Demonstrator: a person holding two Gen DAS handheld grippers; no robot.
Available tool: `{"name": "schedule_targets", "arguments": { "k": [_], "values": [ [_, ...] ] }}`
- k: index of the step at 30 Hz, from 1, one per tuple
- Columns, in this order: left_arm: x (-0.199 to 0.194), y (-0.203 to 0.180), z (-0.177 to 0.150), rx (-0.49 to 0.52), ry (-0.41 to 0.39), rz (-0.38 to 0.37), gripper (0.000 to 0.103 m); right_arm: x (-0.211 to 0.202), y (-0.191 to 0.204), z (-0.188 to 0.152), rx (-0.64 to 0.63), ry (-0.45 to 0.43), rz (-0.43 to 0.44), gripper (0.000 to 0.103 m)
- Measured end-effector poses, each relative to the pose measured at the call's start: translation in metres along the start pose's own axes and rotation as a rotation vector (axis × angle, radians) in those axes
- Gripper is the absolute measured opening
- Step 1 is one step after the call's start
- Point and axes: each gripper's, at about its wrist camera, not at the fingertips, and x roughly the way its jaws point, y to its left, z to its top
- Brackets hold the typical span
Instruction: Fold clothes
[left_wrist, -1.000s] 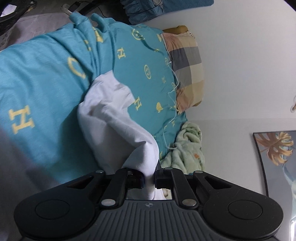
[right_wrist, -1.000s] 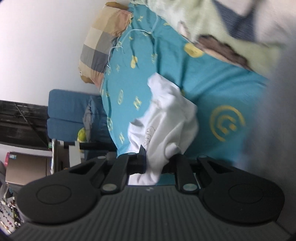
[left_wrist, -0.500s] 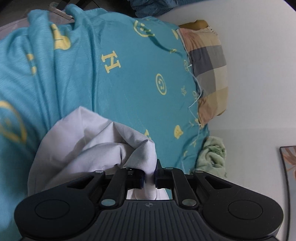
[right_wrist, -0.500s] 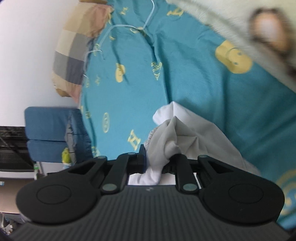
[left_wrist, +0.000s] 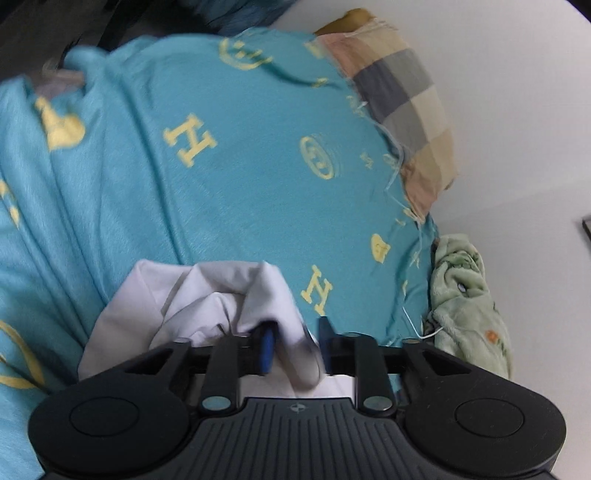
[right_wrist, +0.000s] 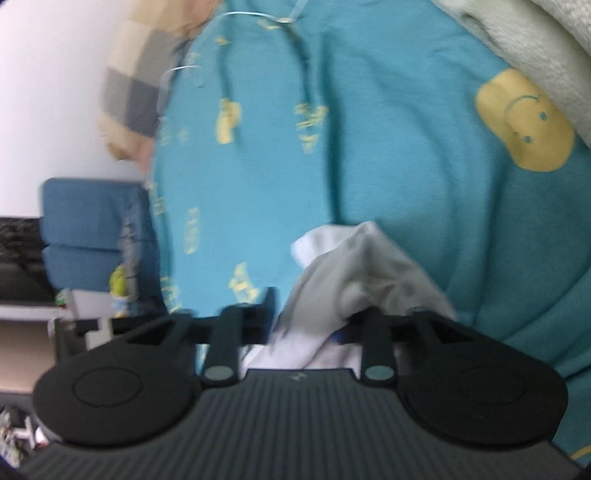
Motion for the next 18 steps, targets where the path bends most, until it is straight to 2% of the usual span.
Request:
{"name": "schedule_targets", "arguments": {
  "k": [1, 2, 4, 7, 11, 13, 15, 18],
  "values": [
    [-0.006, -0.008, -0.003, 0.053, -0.021, 0.000, 0.058, -0.004, 0.003, -0.003, -0.019, 0.004, 0.045, 0.067],
    [-0.010, -0.016, -0.006, 0.110, -0.042, 0.006, 0.063, -0.008, 0.007, -0.005, -0.055, 0.011, 0.101, 0.083],
    [-0.018, -0.032, -0.013, 0.227, -0.081, 0.021, 0.072, -0.017, 0.017, -0.011, -0.141, 0.011, 0.178, 0.084],
    [-0.017, -0.050, -0.023, 0.402, -0.107, 0.084, 0.073, -0.027, 0.037, -0.023, -0.336, -0.035, 0.208, 0.083],
    [-0.005, -0.054, -0.030, 0.508, -0.105, 0.162, 0.073, -0.024, 0.063, -0.048, -0.782, -0.182, 0.034, 0.083],
    [0.005, -0.053, -0.030, 0.538, -0.097, 0.198, 0.073, -0.013, 0.063, -0.053, -0.909, -0.210, -0.075, 0.082],
    [0.017, -0.049, -0.030, 0.558, -0.079, 0.225, 0.073, 0.002, 0.059, -0.049, -0.923, -0.192, -0.118, 0.075],
    [0.029, -0.043, -0.028, 0.573, -0.048, 0.248, 0.073, 0.025, 0.057, -0.039, -0.926, -0.168, -0.170, 0.072]
  ]
}}
